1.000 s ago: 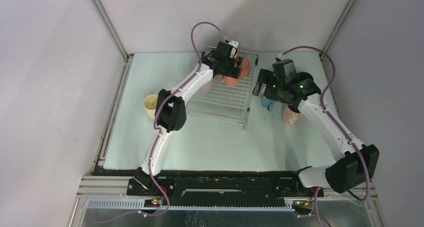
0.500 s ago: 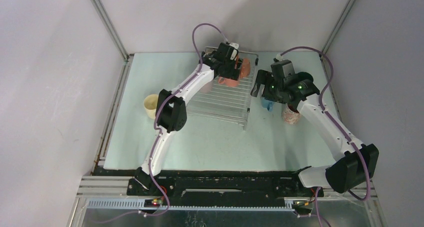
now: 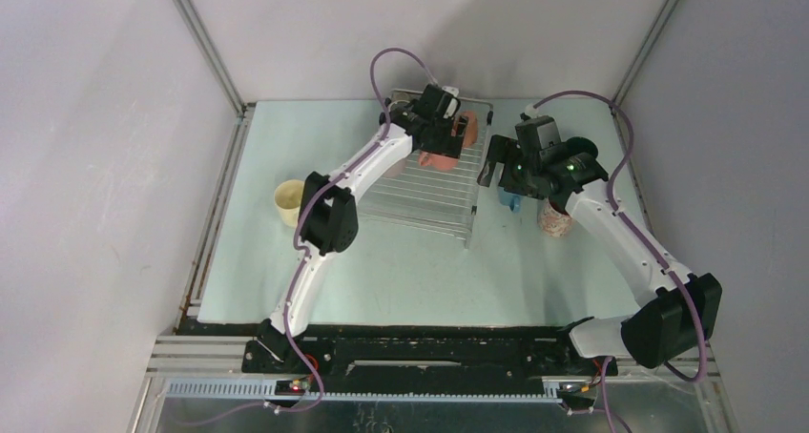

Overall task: Unload the cups from the dish rack
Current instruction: Unload the cup from the dish rack.

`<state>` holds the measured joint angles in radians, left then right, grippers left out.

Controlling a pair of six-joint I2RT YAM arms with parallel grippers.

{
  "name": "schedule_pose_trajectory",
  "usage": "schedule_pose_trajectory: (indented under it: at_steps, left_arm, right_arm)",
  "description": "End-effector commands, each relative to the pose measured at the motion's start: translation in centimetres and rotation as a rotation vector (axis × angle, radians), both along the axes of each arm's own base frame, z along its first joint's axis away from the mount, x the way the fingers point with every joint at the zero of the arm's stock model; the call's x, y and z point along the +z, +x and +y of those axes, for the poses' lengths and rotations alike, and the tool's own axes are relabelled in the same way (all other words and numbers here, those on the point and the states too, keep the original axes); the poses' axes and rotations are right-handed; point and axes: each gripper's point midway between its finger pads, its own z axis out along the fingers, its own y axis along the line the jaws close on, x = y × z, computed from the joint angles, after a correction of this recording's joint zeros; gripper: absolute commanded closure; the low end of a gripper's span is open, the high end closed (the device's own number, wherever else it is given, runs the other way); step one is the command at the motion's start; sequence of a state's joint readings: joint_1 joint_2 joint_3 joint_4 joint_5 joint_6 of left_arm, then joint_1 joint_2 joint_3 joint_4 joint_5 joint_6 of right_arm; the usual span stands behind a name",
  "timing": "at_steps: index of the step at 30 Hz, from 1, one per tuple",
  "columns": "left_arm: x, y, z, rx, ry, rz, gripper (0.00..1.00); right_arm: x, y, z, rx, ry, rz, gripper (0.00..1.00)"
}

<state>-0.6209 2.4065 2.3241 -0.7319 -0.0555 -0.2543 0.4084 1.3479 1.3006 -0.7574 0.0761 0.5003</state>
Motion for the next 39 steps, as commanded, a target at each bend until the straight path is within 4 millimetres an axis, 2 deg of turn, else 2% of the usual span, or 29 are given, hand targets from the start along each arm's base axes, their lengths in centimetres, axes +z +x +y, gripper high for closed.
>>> schedule_pose_trajectory:
  at_steps: [1, 8, 13, 29, 34, 39]
  left_arm:
    - [5.1, -1.4, -0.3, -0.003, -0.048, -0.047, 0.11]
    - [5.1, -2.7, 0.0, -0.036, -0.032, -0.032, 0.05]
    - [4.8, -3.4, 0.5, -0.056, -0.007, -0.018, 0.06]
    - [2.6, -5.1, 1.4, -0.126, 0.057, 0.031, 0.26]
    - [2.1, -5.3, 1.5, -0.135, 0.067, 0.036, 0.35]
    - [1.4, -5.1, 1.3, -0.136, 0.069, 0.037, 0.39]
  right_arm:
    - [0.5, 0.2, 0.5, 0.018, 0.004, -0.03, 0.0]
    - [0.3, 0.2, 0.5, 0.02, 0.007, -0.03, 0.0]
    - [0.3, 0.2, 0.7, 0.023, 0.011, -0.03, 0.0]
    - [0.0, 0.0, 0.8, 0.023, 0.012, -0.027, 0.0]
    - [-0.2, 0.0, 0.9, 0.025, 0.014, -0.024, 0.0]
    - [-0.5, 0.0, 1.0, 0.026, 0.015, -0.02, 0.0]
